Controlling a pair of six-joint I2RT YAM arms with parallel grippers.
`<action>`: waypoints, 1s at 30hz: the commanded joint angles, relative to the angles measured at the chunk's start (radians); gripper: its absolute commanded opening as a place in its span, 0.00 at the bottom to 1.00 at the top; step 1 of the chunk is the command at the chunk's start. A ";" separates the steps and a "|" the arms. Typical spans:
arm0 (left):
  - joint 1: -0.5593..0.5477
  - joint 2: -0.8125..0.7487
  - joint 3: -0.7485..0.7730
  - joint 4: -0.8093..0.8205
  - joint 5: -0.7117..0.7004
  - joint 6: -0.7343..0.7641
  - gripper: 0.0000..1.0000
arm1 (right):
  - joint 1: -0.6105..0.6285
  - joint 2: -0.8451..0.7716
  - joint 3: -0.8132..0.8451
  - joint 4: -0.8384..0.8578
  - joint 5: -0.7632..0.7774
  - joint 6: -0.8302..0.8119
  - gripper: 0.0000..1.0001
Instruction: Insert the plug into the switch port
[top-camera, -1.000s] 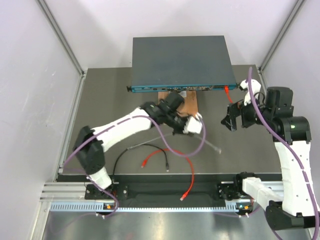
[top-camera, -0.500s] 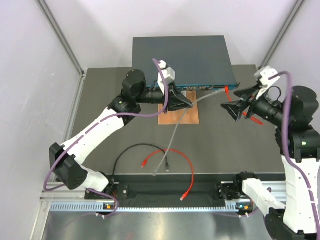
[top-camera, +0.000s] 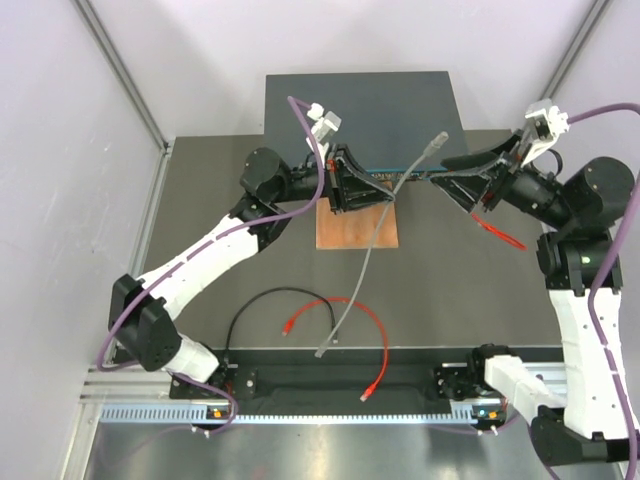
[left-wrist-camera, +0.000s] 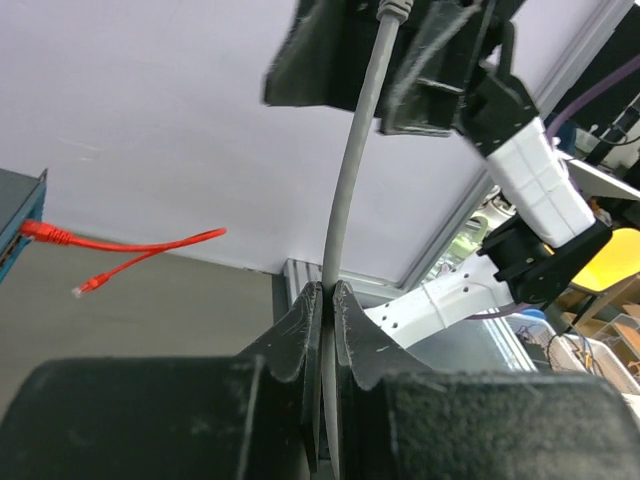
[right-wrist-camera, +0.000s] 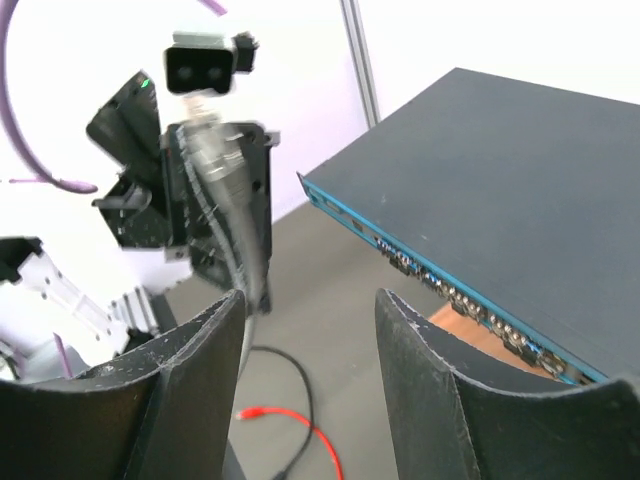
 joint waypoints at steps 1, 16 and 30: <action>-0.017 0.016 0.010 0.133 -0.023 -0.066 0.00 | 0.005 0.018 -0.004 0.154 -0.022 0.091 0.54; -0.043 0.148 0.083 0.253 -0.051 -0.169 0.00 | 0.090 0.058 -0.064 0.231 -0.044 0.096 0.48; -0.031 0.153 0.076 0.236 -0.060 -0.166 0.49 | 0.101 0.091 -0.053 0.157 0.109 -0.046 0.00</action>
